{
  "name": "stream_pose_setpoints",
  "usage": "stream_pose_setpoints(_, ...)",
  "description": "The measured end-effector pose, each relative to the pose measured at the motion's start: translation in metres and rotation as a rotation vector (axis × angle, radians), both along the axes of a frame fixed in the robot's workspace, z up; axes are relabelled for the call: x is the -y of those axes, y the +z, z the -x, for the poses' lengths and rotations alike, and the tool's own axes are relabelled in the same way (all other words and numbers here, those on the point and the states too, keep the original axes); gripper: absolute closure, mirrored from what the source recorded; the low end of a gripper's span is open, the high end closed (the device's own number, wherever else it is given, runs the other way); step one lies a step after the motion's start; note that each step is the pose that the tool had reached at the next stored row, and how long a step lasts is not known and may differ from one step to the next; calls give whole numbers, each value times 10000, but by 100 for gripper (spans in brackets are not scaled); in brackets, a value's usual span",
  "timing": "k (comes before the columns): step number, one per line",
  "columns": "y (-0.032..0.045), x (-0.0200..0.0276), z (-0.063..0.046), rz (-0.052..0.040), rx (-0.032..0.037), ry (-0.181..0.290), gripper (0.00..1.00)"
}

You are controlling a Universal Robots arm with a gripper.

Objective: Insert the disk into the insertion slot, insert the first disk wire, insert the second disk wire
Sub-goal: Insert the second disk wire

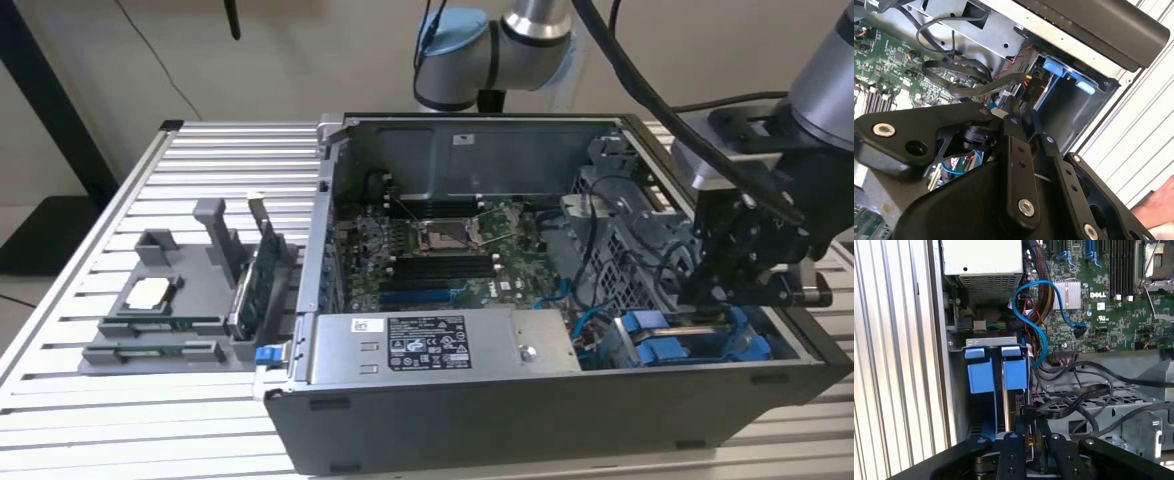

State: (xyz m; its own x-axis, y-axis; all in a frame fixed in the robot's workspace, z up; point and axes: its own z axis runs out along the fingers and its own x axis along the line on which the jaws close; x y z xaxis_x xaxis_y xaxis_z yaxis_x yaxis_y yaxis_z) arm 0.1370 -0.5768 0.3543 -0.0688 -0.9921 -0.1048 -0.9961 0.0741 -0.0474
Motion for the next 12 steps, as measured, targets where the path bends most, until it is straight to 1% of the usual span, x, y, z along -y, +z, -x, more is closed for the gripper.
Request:
stream_pose_setpoints(1,11,0,0,-9,-7,-2,76)
stream_pose_setpoints(2,41,0,1,-14,-16,-10,76)
stream_pose_setpoints(6,179,0,1,-24,-41,-23,76)
stream_pose_setpoints(9,292,0,4,-33,-46,-25,76)
stream_pose_setpoints(10,311,0,12,-44,-46,-25,76)
stream_pose_setpoints(12,314,0,45,-59,-46,-29,76)
